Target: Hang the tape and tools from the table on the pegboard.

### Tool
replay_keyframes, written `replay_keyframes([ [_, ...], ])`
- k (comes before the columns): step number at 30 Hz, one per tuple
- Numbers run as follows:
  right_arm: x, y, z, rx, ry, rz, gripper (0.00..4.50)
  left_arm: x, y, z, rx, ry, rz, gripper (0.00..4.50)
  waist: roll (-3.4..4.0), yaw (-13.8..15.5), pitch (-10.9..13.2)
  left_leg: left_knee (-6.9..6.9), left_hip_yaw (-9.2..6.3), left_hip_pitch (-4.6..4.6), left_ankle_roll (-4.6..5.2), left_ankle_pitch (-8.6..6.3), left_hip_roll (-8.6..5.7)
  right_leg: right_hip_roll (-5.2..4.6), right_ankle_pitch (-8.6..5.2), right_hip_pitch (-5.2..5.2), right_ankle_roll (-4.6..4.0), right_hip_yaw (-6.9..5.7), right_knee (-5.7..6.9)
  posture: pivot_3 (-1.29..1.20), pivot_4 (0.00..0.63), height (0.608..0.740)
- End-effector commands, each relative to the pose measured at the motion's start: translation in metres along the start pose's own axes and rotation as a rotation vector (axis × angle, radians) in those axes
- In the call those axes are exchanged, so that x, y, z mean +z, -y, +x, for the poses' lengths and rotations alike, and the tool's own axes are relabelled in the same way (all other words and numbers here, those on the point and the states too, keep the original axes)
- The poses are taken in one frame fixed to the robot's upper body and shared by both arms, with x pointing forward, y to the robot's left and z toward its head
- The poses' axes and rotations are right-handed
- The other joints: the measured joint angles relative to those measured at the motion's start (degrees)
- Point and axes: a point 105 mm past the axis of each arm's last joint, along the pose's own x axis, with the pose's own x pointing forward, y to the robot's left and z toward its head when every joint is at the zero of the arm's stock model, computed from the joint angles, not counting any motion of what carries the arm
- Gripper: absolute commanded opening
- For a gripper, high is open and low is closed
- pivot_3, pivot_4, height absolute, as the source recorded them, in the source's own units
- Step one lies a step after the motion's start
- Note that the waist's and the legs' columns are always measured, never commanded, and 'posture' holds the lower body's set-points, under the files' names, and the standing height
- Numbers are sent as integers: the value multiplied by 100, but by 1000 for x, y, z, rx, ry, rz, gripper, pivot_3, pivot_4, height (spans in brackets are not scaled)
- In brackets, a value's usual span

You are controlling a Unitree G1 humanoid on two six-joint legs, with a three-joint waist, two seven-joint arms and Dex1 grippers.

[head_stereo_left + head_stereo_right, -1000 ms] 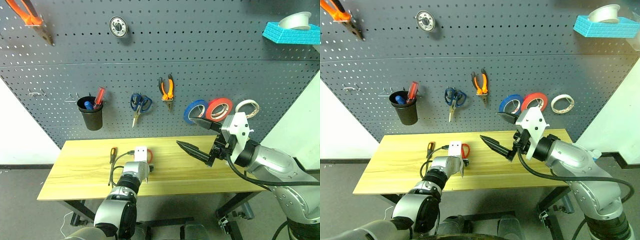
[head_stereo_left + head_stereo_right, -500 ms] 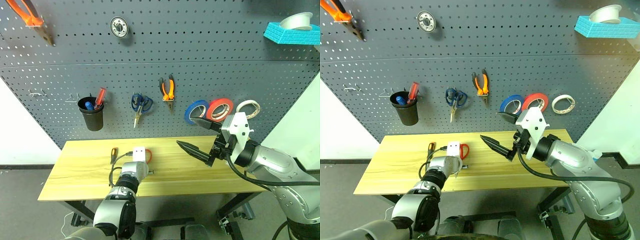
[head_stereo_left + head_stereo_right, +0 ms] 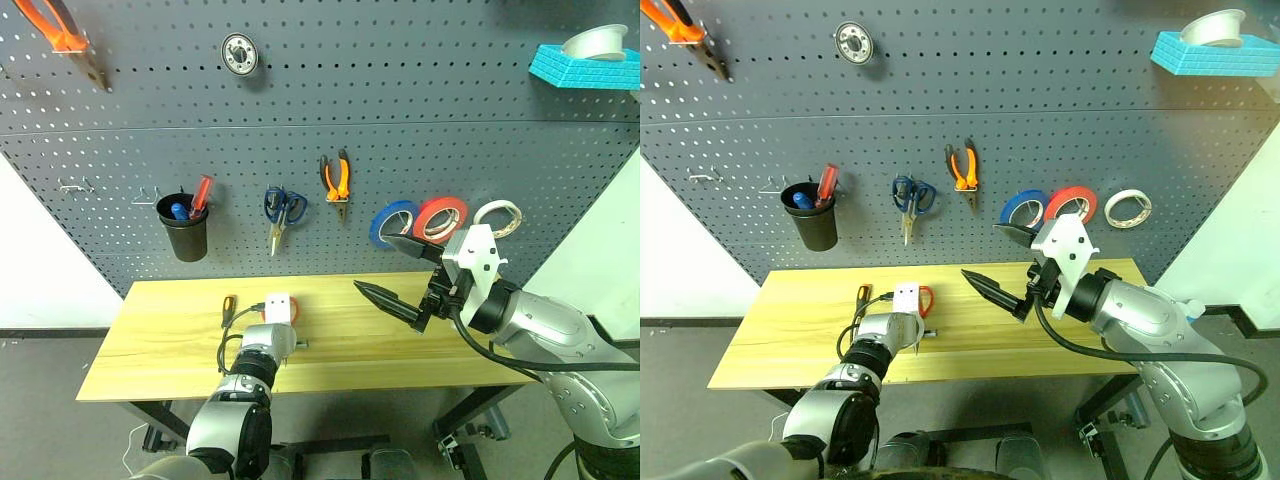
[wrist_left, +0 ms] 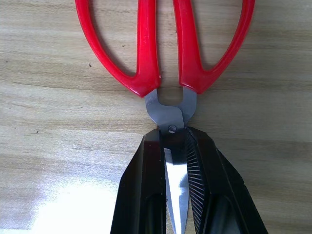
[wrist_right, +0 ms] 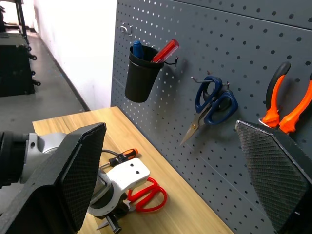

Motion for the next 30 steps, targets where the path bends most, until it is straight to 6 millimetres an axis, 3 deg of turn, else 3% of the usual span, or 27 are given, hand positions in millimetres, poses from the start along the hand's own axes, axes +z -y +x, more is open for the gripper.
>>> replay_keyframes([
  [1, 8, -1, 1, 5, 39, -25, 4500, -14, 1, 2, -8, -22, 46, 247, 0, -2, 0, 0, 0, 0, 1, -1, 0, 0, 0, 0, 0, 0, -2, -181, 0, 681],
  [13, 4, 1, 3, 9, 27, -27, 4500, -22, -2, -6, -37, 23, 150, 247, 1, -1, 0, -5, 0, -3, 3, -10, 0, -1, -1, 0, 1, 1, -14, -177, 0, 681],
  [30, 4, 0, 3, 17, 28, -31, 4500, 13, 11, -37, -53, 297, 374, 247, 0, 5, 7, -6, 1, -15, 5, -25, 0, -4, -5, -7, 3, 1, -25, -171, 0, 681],
])
